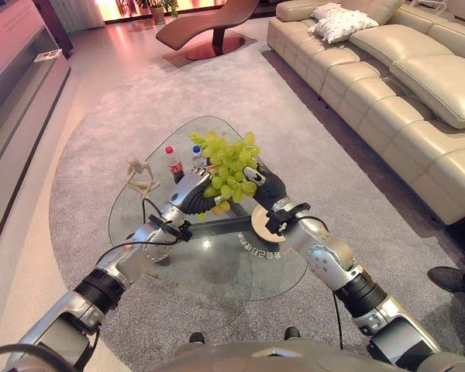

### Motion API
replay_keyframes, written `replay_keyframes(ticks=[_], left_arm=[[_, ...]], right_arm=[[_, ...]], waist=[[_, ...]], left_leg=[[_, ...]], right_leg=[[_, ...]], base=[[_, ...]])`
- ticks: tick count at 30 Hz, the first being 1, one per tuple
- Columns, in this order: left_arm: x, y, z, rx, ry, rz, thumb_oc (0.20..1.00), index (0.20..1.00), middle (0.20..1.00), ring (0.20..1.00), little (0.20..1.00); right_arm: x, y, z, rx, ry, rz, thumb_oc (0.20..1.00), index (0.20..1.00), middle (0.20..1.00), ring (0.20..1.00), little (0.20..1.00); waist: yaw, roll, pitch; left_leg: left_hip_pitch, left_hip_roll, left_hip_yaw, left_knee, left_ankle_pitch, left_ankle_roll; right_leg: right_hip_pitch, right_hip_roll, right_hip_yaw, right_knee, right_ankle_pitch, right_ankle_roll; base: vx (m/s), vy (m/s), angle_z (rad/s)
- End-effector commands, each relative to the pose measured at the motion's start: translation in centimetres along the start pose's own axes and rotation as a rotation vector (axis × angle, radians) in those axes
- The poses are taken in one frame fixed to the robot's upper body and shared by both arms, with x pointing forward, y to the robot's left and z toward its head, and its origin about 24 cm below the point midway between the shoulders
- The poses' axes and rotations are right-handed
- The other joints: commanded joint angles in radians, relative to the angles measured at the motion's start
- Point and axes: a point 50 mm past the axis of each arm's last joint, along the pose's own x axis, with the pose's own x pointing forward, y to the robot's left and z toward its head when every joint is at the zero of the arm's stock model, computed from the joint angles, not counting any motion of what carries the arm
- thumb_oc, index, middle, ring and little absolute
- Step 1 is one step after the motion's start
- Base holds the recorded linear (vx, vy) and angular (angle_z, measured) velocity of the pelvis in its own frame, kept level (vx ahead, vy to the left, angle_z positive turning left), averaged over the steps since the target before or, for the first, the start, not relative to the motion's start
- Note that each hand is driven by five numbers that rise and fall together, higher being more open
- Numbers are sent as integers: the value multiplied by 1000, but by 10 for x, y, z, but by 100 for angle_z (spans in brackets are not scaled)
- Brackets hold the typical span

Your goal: Pick up fruits into the plate

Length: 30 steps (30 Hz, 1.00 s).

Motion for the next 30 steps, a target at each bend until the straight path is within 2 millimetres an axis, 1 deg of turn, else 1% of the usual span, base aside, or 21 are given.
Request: replay_keyframes(ticks=[1,8,13,16,17,18,20,25,30], left_arm=[[35,25,19,73,-176,92,200,200,200,200,200],[37,28,15,218,-184,131,200,200,200,200,200],[39,25,10,319,-164,94,200,200,200,200,200],[39,18,3,386,-119,-10,200,200,200,200,200],[40,13,0,415,-88,-88,200,200,200,200,200],[41,12,0,419,-87,-103,200,200,200,200,200],[43,6,-1,460,-67,-186,200,200,200,200,200],[51,6,4,499,-81,-261,200,200,200,200,200],[56,-3,13,550,-116,-410,200,200,200,200,200]], right_arm=[[16,50,26,35,-83,233,1000,1000,1000,1000,1000],[15,60,14,125,42,302,1000,1000,1000,1000,1000],[14,71,6,172,111,361,1000,1000,1000,1000,1000],[13,77,0,190,163,390,1000,1000,1000,1000,1000],[13,81,-2,191,188,399,1000,1000,1000,1000,1000],[13,81,-2,192,192,400,1000,1000,1000,1000,1000],[14,86,-5,190,222,404,1000,1000,1000,1000,1000],[17,87,-6,177,233,398,1000,1000,1000,1000,1000],[22,86,-4,121,208,366,1000,1000,1000,1000,1000]], waist=[[2,-25,-20],[3,-33,-18],[4,-36,-20],[3,-37,-20],[1,-36,-19],[2,-36,-19],[-3,-34,-17],[-6,-31,-18],[-11,-26,-16]], left_leg=[[-29,-20,31,69,-146,28],[-22,-15,33,60,-144,26],[-20,-13,36,55,-140,24],[-20,-12,38,54,-139,24],[-20,-12,38,54,-138,26],[-20,-12,39,54,-138,26],[-21,-13,37,53,-136,28],[-20,-13,37,51,-136,29],[-26,-15,31,53,-136,31]], right_leg=[[-3,11,-32,95,-141,3],[3,9,-39,90,-139,7],[4,7,-45,87,-136,10],[4,6,-46,88,-137,12],[4,6,-47,88,-137,13],[3,6,-47,88,-137,13],[1,6,-44,89,-138,14],[4,7,-42,85,-139,15],[0,10,-34,83,-139,14]], base=[[0,0,0],[0,0,0],[-5,-5,-1],[-5,-3,-1],[0,0,0],[-45,4,-2],[-42,7,-1],[0,0,0],[0,0,0]])
